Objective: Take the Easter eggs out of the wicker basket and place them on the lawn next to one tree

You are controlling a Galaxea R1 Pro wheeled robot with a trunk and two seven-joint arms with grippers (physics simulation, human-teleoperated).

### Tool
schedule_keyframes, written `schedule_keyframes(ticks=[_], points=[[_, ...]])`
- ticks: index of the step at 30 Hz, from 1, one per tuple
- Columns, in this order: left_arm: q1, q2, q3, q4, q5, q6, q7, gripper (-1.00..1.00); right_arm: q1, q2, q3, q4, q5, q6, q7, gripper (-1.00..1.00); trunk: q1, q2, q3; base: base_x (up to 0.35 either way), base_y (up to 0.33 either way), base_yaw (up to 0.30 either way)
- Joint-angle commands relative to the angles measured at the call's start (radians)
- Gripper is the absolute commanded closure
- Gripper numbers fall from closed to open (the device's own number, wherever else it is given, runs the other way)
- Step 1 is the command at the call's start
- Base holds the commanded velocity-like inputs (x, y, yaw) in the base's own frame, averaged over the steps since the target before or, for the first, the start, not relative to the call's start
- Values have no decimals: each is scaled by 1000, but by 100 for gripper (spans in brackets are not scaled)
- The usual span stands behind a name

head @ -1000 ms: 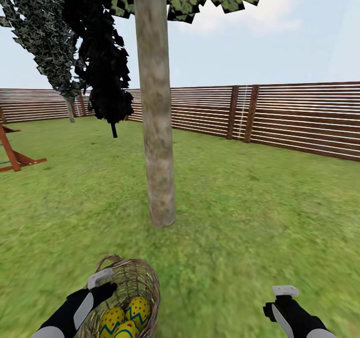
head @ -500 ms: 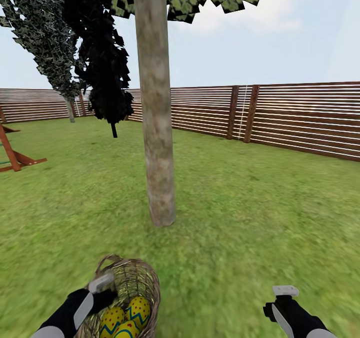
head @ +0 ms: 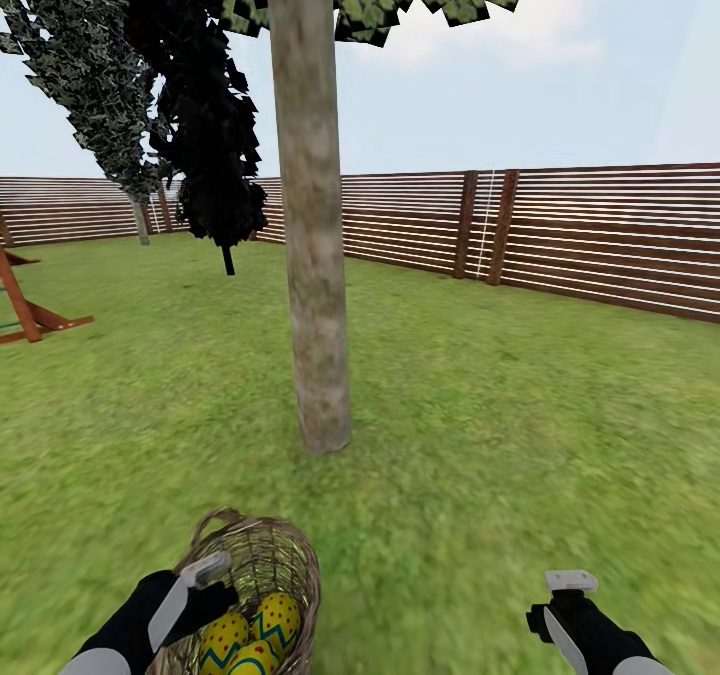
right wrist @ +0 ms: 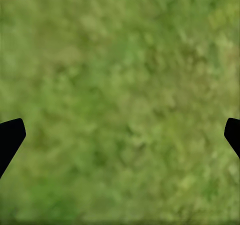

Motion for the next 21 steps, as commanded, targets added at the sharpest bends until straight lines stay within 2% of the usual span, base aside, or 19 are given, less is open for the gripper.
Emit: schedule_keyframes(ticks=[1,21], points=[[0,0,4,-2,10,3,2,-100,0,-1,8,-2,-8,6,-6,-100,0,0,-1,0,0,0],[0,4,10,0,12,-35,-5,-100,0,-1,8,-2,-8,6,-6,-100,0,0,-1,0,0,0]])
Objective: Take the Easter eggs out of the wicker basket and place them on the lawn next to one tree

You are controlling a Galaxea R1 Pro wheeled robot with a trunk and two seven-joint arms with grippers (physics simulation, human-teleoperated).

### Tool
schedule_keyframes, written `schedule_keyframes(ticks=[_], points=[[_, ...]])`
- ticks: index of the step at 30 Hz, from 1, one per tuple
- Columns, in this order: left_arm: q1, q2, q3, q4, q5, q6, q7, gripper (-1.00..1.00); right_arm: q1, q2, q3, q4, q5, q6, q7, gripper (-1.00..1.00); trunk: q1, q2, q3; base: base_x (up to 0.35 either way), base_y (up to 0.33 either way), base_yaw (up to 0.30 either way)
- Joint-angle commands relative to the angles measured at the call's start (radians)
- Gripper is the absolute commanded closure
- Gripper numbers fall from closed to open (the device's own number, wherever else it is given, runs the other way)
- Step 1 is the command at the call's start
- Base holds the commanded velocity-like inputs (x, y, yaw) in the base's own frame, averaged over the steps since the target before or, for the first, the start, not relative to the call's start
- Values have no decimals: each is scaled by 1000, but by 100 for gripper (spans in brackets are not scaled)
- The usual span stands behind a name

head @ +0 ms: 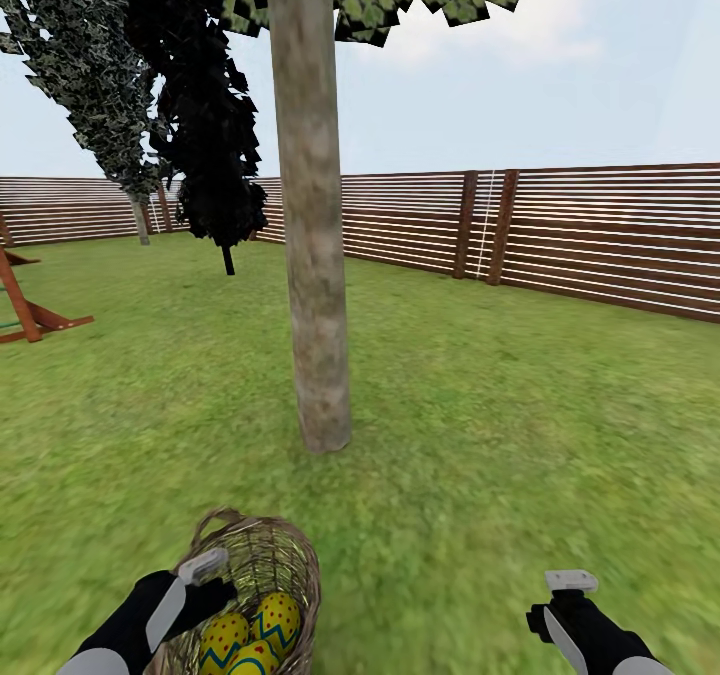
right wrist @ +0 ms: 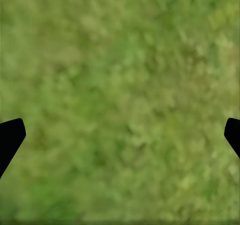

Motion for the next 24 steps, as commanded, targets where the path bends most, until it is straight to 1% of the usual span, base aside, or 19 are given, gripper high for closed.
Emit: schedule_keyframes(ticks=[1,4,20,24], points=[[-1,0,3,-1,9,6,4,-100,0,-1,8,-2,-8,6,-6,-100,0,0,-1,0,0,0],[0,0,3,-1,9,6,3,-100,0,-1,8,-2,-8,6,-6,-100,0,0,-1,0,0,0],[0,-3,-2,0,9,6,9,-100,0,-1,8,-2,-8,6,-6,-100,-61,112,49,0,0,0],[0,-3,-2,-1,9,4,5,-100,0,-1,8,-2,-8,6,-6,-100,-61,112,49,0,0,0]])
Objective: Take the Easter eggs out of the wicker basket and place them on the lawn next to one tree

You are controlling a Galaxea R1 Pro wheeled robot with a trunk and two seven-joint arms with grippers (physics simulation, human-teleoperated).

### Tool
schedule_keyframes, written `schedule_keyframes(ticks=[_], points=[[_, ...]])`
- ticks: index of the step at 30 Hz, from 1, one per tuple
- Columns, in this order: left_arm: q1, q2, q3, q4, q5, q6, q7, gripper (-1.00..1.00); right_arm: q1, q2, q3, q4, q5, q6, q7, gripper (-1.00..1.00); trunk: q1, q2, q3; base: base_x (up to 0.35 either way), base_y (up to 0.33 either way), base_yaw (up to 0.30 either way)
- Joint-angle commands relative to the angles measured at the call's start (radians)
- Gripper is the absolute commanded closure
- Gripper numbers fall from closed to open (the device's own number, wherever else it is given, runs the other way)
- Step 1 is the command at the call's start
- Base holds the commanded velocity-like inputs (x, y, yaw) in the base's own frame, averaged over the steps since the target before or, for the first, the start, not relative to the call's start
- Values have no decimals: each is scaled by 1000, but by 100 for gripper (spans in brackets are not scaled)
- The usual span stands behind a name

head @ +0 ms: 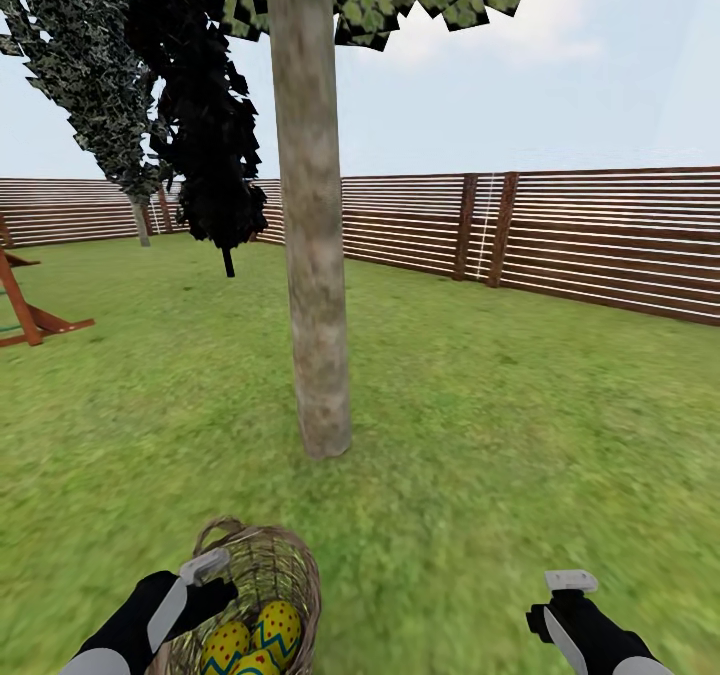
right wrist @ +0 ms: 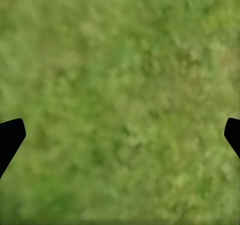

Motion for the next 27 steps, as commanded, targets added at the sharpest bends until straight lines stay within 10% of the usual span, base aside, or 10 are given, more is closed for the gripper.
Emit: schedule_keyframes(ticks=[1,27], points=[[0,0,3,-2,10,6,3,-100,0,-1,8,-2,-8,6,-6,-100,0,0,-1,0,0,0],[0,0,1,-1,10,7,6,-100,0,0,8,-2,-8,6,-6,-100,92,-168,-76,0,0,0]])
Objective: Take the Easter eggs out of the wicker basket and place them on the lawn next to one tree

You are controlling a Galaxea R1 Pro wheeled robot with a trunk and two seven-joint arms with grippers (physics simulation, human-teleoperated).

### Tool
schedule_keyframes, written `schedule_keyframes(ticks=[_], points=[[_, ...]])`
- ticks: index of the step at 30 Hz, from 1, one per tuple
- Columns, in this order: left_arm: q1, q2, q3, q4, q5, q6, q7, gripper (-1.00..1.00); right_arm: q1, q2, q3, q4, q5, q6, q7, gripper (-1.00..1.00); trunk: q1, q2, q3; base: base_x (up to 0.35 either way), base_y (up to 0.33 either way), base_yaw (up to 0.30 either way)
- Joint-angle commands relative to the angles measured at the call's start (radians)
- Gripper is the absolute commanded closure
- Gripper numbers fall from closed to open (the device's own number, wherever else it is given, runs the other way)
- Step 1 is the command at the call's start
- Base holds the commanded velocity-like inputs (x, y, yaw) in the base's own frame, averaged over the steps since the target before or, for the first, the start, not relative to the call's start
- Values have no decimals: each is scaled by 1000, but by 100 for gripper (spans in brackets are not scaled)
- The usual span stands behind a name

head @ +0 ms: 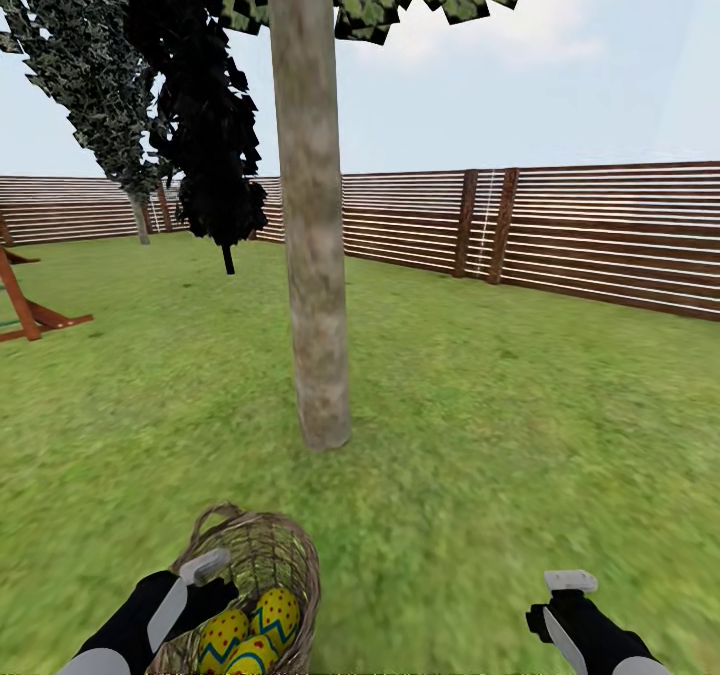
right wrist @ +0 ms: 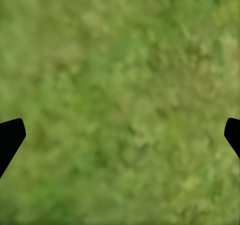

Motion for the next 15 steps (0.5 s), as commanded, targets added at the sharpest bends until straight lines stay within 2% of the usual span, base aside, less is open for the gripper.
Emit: schedule_keyframes(ticks=[1,15], points=[[0,0,3,-2,10,6,4,-100,0,-1,8,-2,-8,6,-6,-100,4,-8,-4,0,0,0],[-1,-2,3,0,9,6,4,-100,0,-1,8,-2,-8,6,-6,-100,57,-106,-48,0,0,0]])
